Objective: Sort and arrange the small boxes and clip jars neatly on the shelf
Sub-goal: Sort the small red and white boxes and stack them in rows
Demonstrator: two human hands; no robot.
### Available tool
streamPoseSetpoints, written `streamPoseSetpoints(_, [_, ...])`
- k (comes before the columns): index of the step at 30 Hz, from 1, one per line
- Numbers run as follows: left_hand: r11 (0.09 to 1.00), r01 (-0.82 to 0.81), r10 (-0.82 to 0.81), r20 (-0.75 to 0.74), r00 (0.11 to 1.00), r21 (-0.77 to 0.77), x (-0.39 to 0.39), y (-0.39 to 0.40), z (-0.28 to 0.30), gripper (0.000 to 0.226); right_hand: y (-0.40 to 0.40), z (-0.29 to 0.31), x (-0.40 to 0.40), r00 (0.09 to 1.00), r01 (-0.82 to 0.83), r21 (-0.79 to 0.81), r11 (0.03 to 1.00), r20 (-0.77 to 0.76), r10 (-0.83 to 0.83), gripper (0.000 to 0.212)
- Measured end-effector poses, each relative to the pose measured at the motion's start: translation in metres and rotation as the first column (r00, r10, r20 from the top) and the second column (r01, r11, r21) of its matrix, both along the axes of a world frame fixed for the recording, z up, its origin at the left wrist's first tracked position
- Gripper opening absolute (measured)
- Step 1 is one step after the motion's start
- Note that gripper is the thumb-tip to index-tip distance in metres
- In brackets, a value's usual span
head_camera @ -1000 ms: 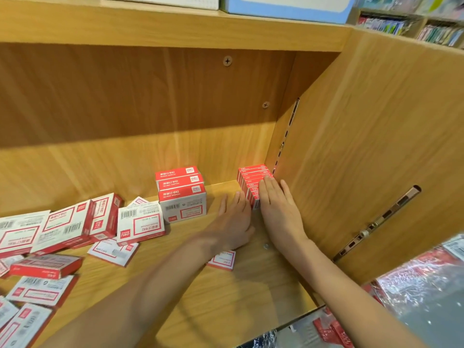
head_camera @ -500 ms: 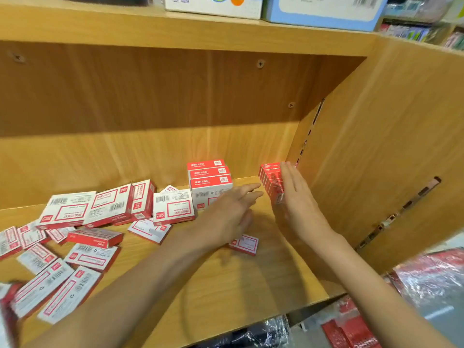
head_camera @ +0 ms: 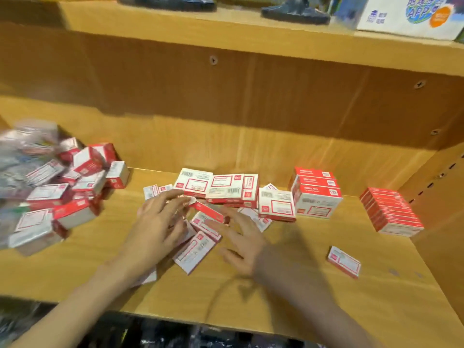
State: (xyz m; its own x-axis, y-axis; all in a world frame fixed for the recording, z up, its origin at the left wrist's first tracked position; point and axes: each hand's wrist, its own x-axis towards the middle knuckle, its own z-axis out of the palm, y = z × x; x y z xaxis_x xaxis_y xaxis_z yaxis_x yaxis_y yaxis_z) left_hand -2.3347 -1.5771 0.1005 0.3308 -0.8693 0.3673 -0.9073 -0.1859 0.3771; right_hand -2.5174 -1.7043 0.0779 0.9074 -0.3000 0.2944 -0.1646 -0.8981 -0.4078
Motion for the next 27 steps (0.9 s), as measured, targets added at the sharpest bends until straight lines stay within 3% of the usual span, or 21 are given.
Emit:
streamPoseSetpoints(5, [0.997, 0.001, 0.004, -0.057, 0.998, 0.075, 0.015, 0.053, -0.025, 0.051, 0.014, -0.012, 0.028, 0.995, 0.047, -0.129, 0.991, -0.076, -0.057, 0.053])
streamPoseSetpoints(8, [0.996, 0.078, -0.073, -0.103, 0.992, 0.045, 0.000, 0.052, -0.032, 0.059, 0.014, -0.007, 0.024, 0.990, 0.058, -0.199, 0.978, -0.111, -0.081, 0.050])
streamPoseSetpoints(11, [0.982, 0.186, -0.183, -0.053, 0.982, 0.046, -0.008, 0.044, -0.032, 0.054, 0.013, -0.006, 0.011, 0.983, 0.046, -0.252, 0.967, -0.162, -0.089, 0.049])
streamPoseSetpoints(15, [0.943, 0.327, -0.324, -0.048, 0.945, 0.066, -0.015, 0.030, -0.032, 0.047, 0.016, -0.013, -0.023, 0.984, 0.132, -0.262, 0.956, -0.080, -0.158, 0.040])
streamPoseSetpoints(19, [0.891, 0.449, -0.443, -0.085, 0.892, 0.070, -0.021, 0.008, -0.027, 0.060, 0.020, -0.011, -0.045, 0.974, 0.214, -0.375, 0.902, 0.018, -0.224, 0.038])
streamPoseSetpoints(23, [0.912, 0.409, -0.390, -0.226, 0.892, 0.038, -0.015, -0.015, -0.017, 0.073, 0.022, -0.005, -0.050, 0.966, 0.256, -0.372, 0.893, 0.072, -0.247, 0.035])
streamPoseSetpoints(27, [0.975, 0.175, -0.202, -0.214, 0.956, -0.136, -0.012, -0.007, -0.015, 0.061, 0.016, -0.002, -0.059, 0.994, 0.081, -0.420, 0.904, -0.037, -0.106, 0.049])
